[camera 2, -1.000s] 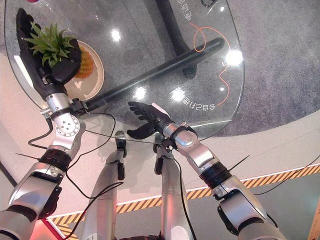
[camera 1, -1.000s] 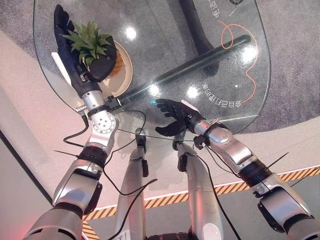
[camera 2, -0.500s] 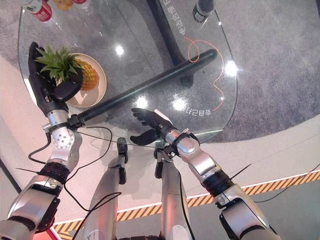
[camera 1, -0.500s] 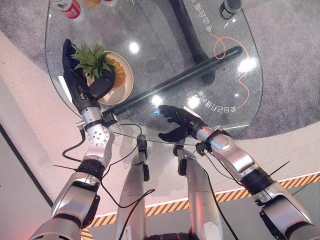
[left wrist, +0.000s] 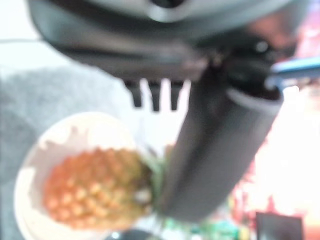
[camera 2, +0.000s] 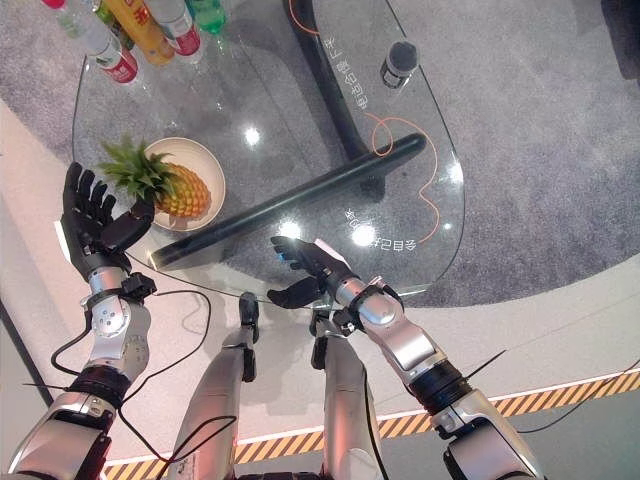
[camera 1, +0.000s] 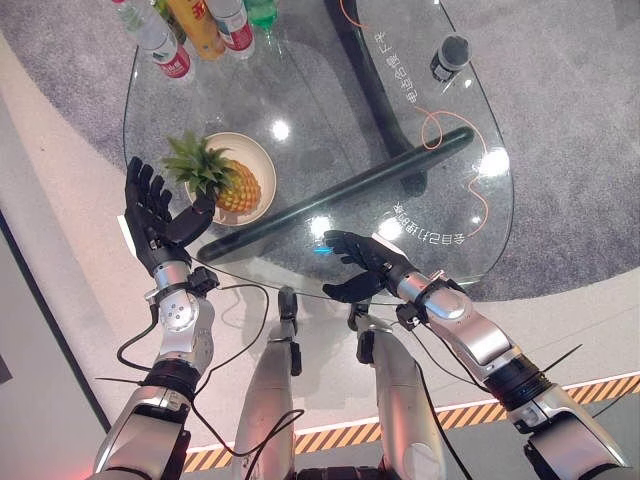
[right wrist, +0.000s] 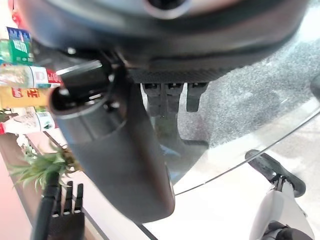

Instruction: Pick up the fruit to the plate

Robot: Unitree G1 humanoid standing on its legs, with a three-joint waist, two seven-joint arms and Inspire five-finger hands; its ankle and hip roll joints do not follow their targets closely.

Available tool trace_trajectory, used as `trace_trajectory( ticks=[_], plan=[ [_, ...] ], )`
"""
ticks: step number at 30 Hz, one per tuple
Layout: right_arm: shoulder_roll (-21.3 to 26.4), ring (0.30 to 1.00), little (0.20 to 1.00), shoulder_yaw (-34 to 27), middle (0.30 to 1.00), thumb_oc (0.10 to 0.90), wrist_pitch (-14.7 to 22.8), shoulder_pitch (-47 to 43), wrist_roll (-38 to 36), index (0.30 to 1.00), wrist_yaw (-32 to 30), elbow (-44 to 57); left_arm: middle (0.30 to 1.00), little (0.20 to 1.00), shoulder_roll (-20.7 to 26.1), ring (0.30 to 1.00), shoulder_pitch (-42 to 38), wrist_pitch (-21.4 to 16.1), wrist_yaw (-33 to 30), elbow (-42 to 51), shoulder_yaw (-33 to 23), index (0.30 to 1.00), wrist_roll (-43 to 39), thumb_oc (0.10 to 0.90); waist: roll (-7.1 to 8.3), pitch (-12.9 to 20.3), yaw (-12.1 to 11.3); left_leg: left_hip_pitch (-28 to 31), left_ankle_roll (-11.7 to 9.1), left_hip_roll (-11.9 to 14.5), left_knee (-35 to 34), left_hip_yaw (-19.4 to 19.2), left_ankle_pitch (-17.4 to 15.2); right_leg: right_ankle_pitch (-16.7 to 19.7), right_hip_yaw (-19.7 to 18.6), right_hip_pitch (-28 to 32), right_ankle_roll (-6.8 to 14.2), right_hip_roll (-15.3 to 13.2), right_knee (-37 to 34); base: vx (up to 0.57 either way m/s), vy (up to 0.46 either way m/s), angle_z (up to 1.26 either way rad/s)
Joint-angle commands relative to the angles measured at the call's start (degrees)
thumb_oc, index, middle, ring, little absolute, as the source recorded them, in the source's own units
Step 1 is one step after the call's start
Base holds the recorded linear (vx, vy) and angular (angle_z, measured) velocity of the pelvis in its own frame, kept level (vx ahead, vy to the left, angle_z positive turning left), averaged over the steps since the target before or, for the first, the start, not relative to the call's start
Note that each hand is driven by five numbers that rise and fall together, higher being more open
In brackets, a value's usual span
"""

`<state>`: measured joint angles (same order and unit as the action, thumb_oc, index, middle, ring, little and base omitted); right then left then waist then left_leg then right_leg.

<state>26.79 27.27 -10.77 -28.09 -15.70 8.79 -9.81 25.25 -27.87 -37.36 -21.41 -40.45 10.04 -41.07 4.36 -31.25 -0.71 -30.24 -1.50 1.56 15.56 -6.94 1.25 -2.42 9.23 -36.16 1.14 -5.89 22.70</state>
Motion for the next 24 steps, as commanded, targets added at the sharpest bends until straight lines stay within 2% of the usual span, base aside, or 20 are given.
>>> trace_trajectory(
  ticks=[1, 7, 12, 16, 18, 24],
  plan=[
    [-0.4, 0.9, 0.9, -2.9, 0.9, 0.8, 3.7, 2.3, -0.1, 0.9, 2.3, 10.0, 0.9, 0.9, 0.2, 0.9, -0.3, -2.4, 2.1, 4.9, -3.5, 0.9, -1.1, 0.8, -2.92, 1.5, -0.4, 2.5, 0.7, -3.9, 1.7, -0.1, -3.3, -1.2, 3.9, 5.0, 3.2, 1.6, 0.4, 0.02, -0.037, -0.01],
    [-0.2, 0.9, 0.9, -3.5, 0.9, 0.8, 4.7, 5.0, 0.0, 0.9, 3.3, 10.3, 0.9, 0.9, -1.2, 0.9, 3.8, 1.4, 7.0, 5.8, -3.3, 0.9, -4.2, 0.8, -3.04, 1.5, -0.7, 5.1, 0.5, -3.7, 1.6, 0.3, -3.4, -1.9, 4.4, 8.1, 2.9, 1.3, 0.2, 0.02, -0.044, 0.01],
    [-0.4, 0.9, 0.9, -3.6, 0.9, 0.8, 4.9, 6.6, 0.4, 0.9, 3.3, 10.8, 0.9, 0.9, -2.8, 0.9, 6.1, 4.2, 9.1, 7.0, -2.2, 0.9, -3.5, 0.8, -3.18, 1.5, -0.9, 6.6, 0.4, -3.7, 1.2, 0.6, -3.4, -2.1, 4.4, 9.7, 2.8, 1.4, -0.2, 0.0, -0.036, 0.01],
    [-0.3, 0.9, 0.9, -4.1, 0.9, 0.8, 5.9, 9.5, 3.7, 0.9, 2.9, 10.1, 0.9, 0.9, -4.6, 0.9, 10.0, 6.5, 10.3, 7.7, -1.1, 0.9, -4.4, 0.8, -3.37, 1.5, -0.9, 9.1, 0.2, -3.8, 0.2, 0.8, -3.3, -2.1, 4.5, 12.5, 2.7, 1.8, -1.7, 0.0, -0.008, 0.0],
    [0.5, 0.9, 0.9, -4.7, 0.9, 0.8, 6.6, 11.9, 6.8, 0.9, 2.2, 9.5, 0.9, 0.9, -5.6, 0.9, 12.9, 8.4, 10.5, 7.5, -0.9, 0.9, -4.0, 0.8, -3.44, 1.5, -1.0, 11.6, 0.1, -3.8, -1.1, 0.9, -3.3, -2.2, 4.6, 15.3, 2.7, 2.0, -3.2, 0.0, 0.0, 0.0],
    [1.1, 0.9, 0.9, -7.1, 0.9, 0.8, 9.0, 18.6, 8.2, 0.9, 1.1, 7.9, 0.9, 0.9, -6.0, 0.9, 19.3, 14.1, 12.0, 5.9, -1.4, 0.9, -7.3, 0.8, -3.34, 1.5, -1.0, 18.0, -0.2, -4.0, -3.9, 0.9, -3.4, -2.2, 4.6, 22.5, 2.7, 2.6, -7.1, 0.0, -0.002, 0.01]
  ],
)
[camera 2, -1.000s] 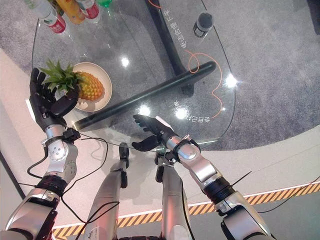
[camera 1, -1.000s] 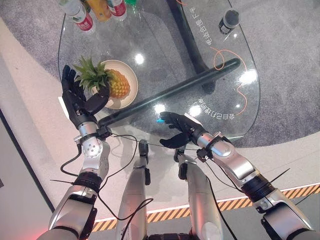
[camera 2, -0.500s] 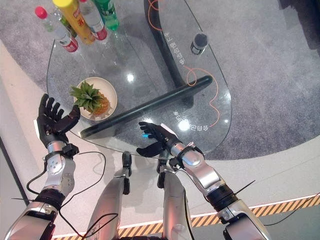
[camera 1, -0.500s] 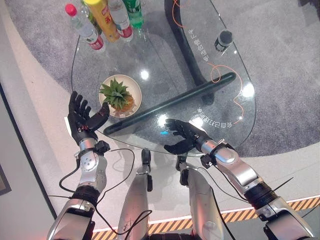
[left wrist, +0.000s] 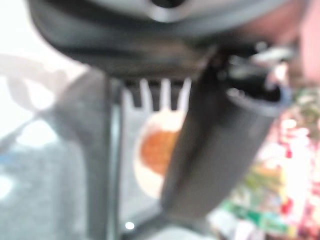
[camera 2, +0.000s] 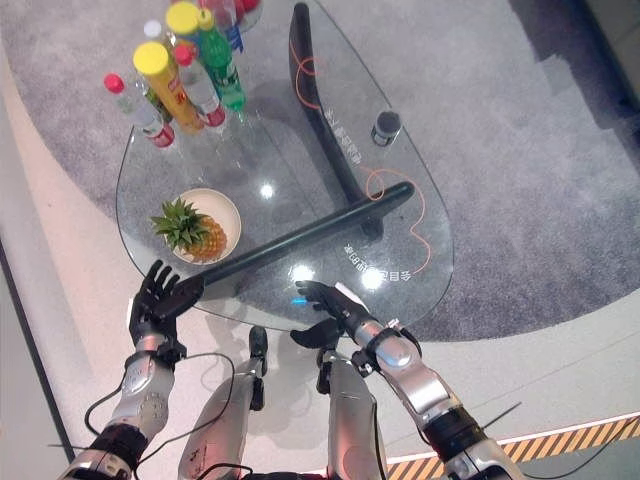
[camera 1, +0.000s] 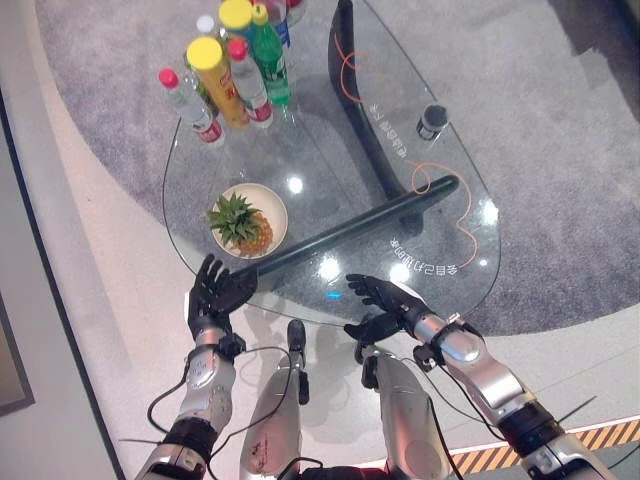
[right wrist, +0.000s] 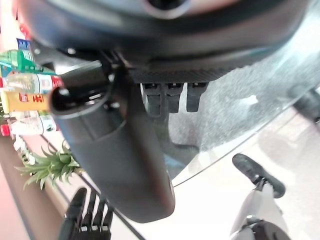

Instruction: Pick up the fruit to the plate

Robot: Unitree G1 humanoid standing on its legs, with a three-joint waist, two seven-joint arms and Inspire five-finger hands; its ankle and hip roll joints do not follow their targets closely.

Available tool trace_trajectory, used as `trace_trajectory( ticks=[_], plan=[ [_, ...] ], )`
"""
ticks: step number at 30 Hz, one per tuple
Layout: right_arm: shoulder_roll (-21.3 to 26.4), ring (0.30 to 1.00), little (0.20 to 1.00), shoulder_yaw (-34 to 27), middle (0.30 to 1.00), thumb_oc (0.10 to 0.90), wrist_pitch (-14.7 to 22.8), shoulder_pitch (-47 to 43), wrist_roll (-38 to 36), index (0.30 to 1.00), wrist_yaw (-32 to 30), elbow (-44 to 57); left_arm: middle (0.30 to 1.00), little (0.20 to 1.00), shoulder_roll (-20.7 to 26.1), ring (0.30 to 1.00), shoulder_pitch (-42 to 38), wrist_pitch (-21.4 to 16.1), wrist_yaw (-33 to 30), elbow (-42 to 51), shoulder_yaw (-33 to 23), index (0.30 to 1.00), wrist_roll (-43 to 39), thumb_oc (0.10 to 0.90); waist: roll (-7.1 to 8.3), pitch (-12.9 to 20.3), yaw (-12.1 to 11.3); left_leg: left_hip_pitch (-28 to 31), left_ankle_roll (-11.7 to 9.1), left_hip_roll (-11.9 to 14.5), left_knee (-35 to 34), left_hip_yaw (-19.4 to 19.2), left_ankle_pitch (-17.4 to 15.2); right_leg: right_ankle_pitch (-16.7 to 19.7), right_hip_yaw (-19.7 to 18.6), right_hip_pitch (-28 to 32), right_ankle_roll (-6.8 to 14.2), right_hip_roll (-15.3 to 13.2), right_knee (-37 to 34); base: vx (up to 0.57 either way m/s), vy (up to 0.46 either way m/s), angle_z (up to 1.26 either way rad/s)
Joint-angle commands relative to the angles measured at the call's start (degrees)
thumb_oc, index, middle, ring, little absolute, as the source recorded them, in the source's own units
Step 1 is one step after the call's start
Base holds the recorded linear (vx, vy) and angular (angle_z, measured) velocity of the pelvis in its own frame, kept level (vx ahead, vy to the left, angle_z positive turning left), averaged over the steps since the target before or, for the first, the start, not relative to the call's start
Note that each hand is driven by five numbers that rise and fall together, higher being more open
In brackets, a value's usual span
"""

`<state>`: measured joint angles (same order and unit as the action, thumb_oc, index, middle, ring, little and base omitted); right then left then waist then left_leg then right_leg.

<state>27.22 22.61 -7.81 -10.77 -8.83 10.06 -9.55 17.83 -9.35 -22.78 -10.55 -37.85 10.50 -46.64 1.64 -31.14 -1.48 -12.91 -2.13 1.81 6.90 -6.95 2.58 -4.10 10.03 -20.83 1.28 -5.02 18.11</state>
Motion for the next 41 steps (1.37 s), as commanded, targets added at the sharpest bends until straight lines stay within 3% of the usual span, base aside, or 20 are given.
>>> trace_trajectory(
  ticks=[1, 11, 17, 24, 32, 41],
  plan=[
    [0.5, 0.9, 0.9, -2.8, 0.9, 0.8, 6.3, 2.5, 0.7, 0.9, -0.7, 6.9, 0.9, 0.9, 1.2, 0.9, 2.0, 1.0, 1.1, 2.7, -2.1, 0.9, -2.3, 0.8, -0.55, 1.8, -0.2, 1.9, 0.4, -4.3, 4.0, 1.0, -4.8, -0.4, 3.7, 8.7, 2.6, 1.9, -3.6, 0.01, -0.009, 0.04],
    [-4.1, 0.9, 0.9, -6.2, 0.9, 0.8, 5.5, 10.8, -0.7, 0.9, -4.6, -5.6, 0.9, 0.9, -2.8, 0.9, 11.2, 11.5, 5.3, -6.8, -5.2, 0.9, -4.2, 0.8, 0.11, 11.6, 0.5, 10.8, -0.4, -4.0, -4.4, 0.6, -3.6, 1.6, 3.1, 18.7, 2.6, 2.6, -12.7, 0.06, 0.012, 0.01],
    [-7.2, 0.9, 0.9, -6.5, 0.9, 0.8, 4.2, 12.3, -0.9, 0.9, -12.0, -13.2, 0.9, 0.9, -4.5, 0.9, 11.3, 14.2, 1.8, -13.0, -6.2, 0.9, 0.1, 0.8, 0.33, 16.5, 1.2, 14.3, -0.6, -3.1, -7.1, -0.8, -3.3, 2.7, 3.0, 21.9, 2.6, 2.3, -15.6, 0.07, 0.029, 0.02],
    [-9.5, 0.9, 0.9, -6.9, 0.9, 0.8, 7.1, 12.2, -0.3, 0.9, -15.3, -25.4, 0.9, 0.9, -5.9, 0.9, 10.8, 16.7, 4.0, -21.1, -7.0, 0.9, 1.7, 0.8, -0.16, 20.2, 1.8, 17.5, -0.4, -2.3, -9.2, -2.7, -3.6, 3.5, 2.4, 24.3, 3.0, 1.7, -17.7, 0.04, 0.032, -0.04],
    [-11.9, 0.9, 0.9, -7.8, 0.9, 0.8, 9.7, 10.4, -3.4, 0.9, -12.2, -42.0, 0.9, 0.9, -6.6, 0.9, 9.4, 20.2, 8.3, -29.1, -6.8, 0.9, 4.9, 0.8, -0.73, 22.7, 1.4, 20.1, -0.2, -2.0, -11.0, -3.5, -3.9, 4.6, 2.1, 26.4, 3.5, 1.0, -19.8, 0.03, 0.018, -0.03],
    [-14.2, 0.9, 0.9, -10.9, 0.9, 0.8, 4.7, 9.5, -5.7, 0.9, -2.1, -58.2, 0.9, 0.9, -7.0, 0.9, 8.3, 21.4, 12.6, -33.6, -8.0, 0.9, 7.5, 0.8, -1.0, 25.1, 0.8, 21.7, -0.3, -1.8, -11.9, -3.9, -4.4, 5.5, 2.2, 28.1, 3.8, 0.6, -21.7, 0.05, 0.025, 0.0]
  ],
)
